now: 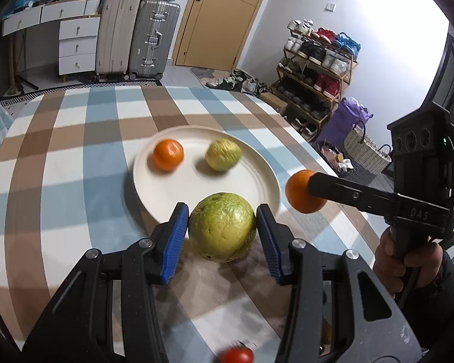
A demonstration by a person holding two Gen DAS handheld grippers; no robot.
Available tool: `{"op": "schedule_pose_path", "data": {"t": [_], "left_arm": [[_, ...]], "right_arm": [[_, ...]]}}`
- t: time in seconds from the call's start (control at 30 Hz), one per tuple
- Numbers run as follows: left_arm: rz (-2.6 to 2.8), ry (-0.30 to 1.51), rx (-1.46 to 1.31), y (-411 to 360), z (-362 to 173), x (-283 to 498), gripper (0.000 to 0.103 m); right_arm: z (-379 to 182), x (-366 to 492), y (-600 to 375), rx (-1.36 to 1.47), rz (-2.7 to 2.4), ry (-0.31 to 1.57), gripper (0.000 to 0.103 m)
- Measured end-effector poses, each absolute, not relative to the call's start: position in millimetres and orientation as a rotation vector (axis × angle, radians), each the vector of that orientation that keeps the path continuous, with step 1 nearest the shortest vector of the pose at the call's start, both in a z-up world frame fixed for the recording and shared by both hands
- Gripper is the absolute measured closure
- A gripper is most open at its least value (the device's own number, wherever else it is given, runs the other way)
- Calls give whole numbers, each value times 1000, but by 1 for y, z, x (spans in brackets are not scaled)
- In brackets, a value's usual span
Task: Organize fruits
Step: 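Place the pomelo and orange on the cream plate and open both grippers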
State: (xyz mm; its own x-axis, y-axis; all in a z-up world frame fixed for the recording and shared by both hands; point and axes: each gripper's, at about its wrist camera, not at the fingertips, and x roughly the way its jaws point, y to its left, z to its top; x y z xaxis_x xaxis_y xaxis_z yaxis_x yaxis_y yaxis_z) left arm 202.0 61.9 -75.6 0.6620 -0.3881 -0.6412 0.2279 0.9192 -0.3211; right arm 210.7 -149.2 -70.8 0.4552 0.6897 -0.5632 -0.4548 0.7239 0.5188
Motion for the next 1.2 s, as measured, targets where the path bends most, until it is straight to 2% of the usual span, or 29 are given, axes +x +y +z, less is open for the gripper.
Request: {"op": "schedule_pose_path", "data": {"t": [0.63,1.2], "left_arm": [[-314,783,-254,99,-102,277,59],[-322,808,-239,98,-122,297,59]], "right_arm": [[-80,334,-89,281,721,886,62],[-115,377,-66,237,621,974,62]]}}
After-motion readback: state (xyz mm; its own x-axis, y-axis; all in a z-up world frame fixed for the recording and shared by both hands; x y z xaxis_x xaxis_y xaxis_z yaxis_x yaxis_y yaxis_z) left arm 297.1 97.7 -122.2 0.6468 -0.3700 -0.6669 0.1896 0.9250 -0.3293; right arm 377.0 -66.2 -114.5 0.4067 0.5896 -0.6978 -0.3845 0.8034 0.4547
